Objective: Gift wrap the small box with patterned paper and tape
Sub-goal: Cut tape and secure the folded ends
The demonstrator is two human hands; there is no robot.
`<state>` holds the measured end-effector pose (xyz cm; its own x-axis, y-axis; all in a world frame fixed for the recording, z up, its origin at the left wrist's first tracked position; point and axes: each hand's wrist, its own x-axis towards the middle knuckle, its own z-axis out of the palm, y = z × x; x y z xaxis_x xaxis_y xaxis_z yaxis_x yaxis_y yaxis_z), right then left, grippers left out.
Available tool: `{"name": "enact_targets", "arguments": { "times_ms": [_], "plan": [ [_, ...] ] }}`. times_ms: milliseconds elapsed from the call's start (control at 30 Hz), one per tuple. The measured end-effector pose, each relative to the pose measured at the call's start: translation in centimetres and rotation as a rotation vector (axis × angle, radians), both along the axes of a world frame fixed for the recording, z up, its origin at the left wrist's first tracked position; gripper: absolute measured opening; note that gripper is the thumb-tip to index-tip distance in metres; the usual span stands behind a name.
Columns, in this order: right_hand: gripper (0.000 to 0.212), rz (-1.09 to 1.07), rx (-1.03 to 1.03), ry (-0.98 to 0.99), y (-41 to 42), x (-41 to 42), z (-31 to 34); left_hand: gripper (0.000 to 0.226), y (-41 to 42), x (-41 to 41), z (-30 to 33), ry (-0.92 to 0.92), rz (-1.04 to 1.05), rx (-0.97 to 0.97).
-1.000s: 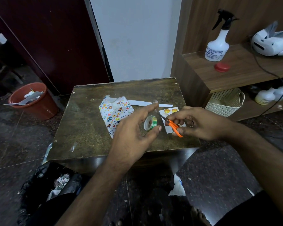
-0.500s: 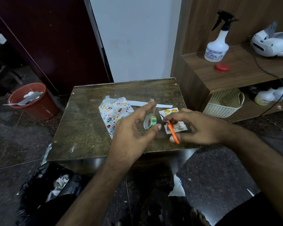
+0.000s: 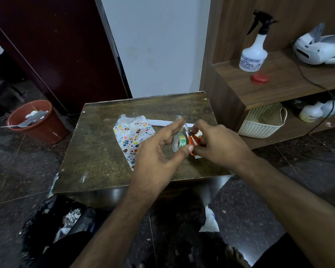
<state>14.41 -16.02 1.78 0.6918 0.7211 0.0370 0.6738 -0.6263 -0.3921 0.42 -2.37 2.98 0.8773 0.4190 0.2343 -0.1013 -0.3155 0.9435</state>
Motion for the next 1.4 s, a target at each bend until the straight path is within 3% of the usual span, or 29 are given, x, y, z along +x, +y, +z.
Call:
{"name": "enact_targets", "arguments": {
  "times_ms": [300,500,567,633,733,833,1033,1400],
  "plan": [
    [0.018,-0.059,-0.349,-0.316,2.4,-2.2,0.7,0.063,0.0,0.3,-0.4,0.016,0.017,0.023],
    [0.025,-0.037,-0.307,-0.221,2.2,-2.4,0.4,0.064,0.1,0.4,-0.5,0.017,0.015,0.042],
    [0.020,-0.045,-0.193,-0.170,1.9,-2.0,0.3,0.064,0.1,0.4,-0.5,0.016,0.017,0.053],
    [0.018,-0.112,0.082,-0.041,1.6,-1.4,0.2,0.064,0.1,0.4,-0.5,0.019,0.021,0.066],
    [0.023,-0.205,0.496,0.429,1.3,-0.7,0.8,0.063,0.2,0.5,-0.5,0.036,0.022,0.071],
    [0.034,-0.148,0.608,0.788,0.9,-0.7,1.4,0.062,0.2,0.9,-0.6,0.037,0.029,0.090],
    [0.022,-0.057,0.633,0.774,0.8,-1.2,1.6,0.066,0.0,1.4,-1.1,0.047,0.048,0.098],
    [0.012,-0.110,0.677,0.746,0.7,-0.9,1.5,0.078,-0.6,1.9,-0.9,0.116,0.081,-0.009]
  ]
}}
